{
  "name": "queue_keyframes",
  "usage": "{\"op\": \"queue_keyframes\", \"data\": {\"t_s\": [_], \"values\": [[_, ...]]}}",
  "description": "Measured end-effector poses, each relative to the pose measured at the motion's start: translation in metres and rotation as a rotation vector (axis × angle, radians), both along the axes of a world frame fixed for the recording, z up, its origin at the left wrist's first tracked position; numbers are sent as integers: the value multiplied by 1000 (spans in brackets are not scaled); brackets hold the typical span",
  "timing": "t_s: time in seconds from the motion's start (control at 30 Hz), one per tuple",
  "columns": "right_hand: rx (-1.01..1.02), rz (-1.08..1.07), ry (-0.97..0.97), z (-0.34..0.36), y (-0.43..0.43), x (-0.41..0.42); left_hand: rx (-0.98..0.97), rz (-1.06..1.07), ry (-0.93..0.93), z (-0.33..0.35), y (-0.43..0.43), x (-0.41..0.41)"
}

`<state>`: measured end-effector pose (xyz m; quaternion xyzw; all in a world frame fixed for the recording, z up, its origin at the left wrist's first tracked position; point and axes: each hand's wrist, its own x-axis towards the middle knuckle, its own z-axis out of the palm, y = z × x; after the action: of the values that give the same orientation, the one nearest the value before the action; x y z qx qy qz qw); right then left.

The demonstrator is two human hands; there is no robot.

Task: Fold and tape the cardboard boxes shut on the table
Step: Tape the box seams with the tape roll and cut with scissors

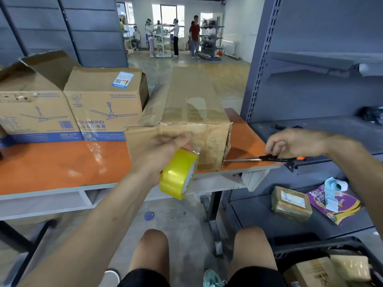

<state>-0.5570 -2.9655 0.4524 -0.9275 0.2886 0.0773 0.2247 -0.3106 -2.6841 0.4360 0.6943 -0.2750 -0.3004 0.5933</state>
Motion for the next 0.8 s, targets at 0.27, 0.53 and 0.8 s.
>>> {"op": "queue_keyframes", "data": {"t_s": [0.27,0.53,0.8], "values": [[-204,-303,-125,-1,-3,12,199,-71,-154,-3,-13,3],[-586,-308,-68,-24,55,69,262,-79,-324,-18,-16,4],[-737,90,-712,17,139,140,179,-105,-316,-24,-15,4]]}}
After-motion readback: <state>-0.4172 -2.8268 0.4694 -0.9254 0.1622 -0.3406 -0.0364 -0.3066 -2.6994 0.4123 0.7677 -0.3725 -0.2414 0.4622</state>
